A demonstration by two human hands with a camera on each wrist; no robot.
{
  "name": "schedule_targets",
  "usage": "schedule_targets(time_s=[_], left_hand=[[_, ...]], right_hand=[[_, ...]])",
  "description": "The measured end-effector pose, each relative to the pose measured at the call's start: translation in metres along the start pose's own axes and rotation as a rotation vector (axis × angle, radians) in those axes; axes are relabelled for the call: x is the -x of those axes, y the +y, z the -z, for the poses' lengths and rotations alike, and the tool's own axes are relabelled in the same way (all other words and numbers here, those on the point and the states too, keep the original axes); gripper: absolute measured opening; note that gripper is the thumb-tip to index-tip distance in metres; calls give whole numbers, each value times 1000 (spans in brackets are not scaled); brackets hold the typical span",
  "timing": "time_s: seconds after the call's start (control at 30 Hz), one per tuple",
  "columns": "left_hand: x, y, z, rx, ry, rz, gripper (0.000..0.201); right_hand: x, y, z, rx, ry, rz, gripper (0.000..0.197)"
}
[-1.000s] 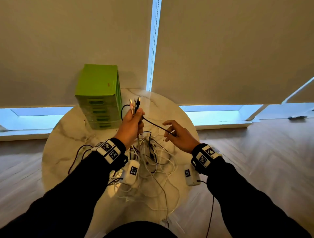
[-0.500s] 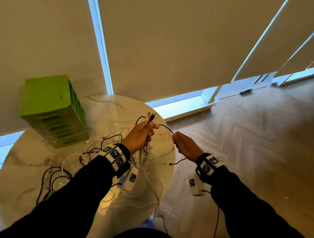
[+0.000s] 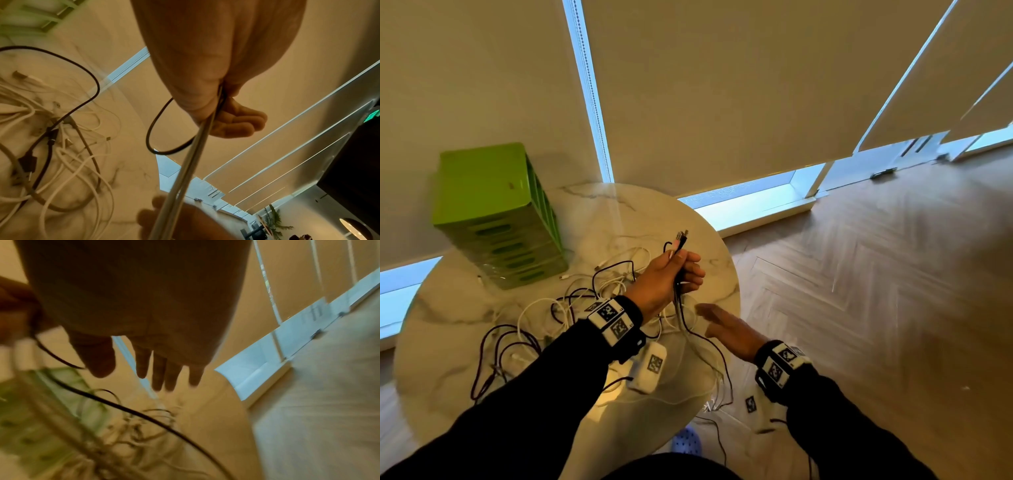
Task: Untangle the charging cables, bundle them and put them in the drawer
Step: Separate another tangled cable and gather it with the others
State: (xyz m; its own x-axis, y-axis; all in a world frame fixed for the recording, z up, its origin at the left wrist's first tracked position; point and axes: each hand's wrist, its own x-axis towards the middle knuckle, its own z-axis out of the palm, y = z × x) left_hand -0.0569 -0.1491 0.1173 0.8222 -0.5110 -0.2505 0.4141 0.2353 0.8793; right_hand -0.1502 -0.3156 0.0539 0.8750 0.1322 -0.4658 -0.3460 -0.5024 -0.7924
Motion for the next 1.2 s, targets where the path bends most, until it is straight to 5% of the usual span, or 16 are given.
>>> schedule_targets(time_s=[0.07, 0.17, 0.43, 0.53, 0.63, 0.7, 0.77, 0.83, 0.9, 1.03, 1.2], left_hand=[[0, -2, 3, -8, -10, -13, 32], [1, -1, 10, -48, -24, -24, 33], [7, 15, 34, -86, 34, -31, 37], [11, 20, 42, -151, 100, -31, 38], [15, 25, 47, -126, 192, -53, 37], [17, 27, 49, -46, 176, -40, 37], [19, 27, 49, 20, 121, -22, 36], [20, 27, 46, 27, 81, -18, 35], [22, 27, 40, 6, 68, -47, 33], [32, 43, 40, -50, 56, -38, 37], [52, 66, 68, -146, 49, 62, 38]], right_hand=[[1, -31, -9, -262, -101, 33, 35], [1, -54, -16, -311, -109, 99, 11], [-2, -53, 8, -379, 215, 205, 26], [-11, -31, 34, -141, 291, 43, 24], [-16, -4, 52, 448, -58, -364, 18], [-15, 4, 52, 758, -276, -497, 52], [-17, -9, 40, 658, -261, -320, 103], [-19, -39, 21, 387, -217, -39, 117], [-24, -70, -1, 211, -270, 108, 108], [-32, -103, -32, 112, -451, 132, 36], [-50, -76, 0, 145, -586, -54, 18]])
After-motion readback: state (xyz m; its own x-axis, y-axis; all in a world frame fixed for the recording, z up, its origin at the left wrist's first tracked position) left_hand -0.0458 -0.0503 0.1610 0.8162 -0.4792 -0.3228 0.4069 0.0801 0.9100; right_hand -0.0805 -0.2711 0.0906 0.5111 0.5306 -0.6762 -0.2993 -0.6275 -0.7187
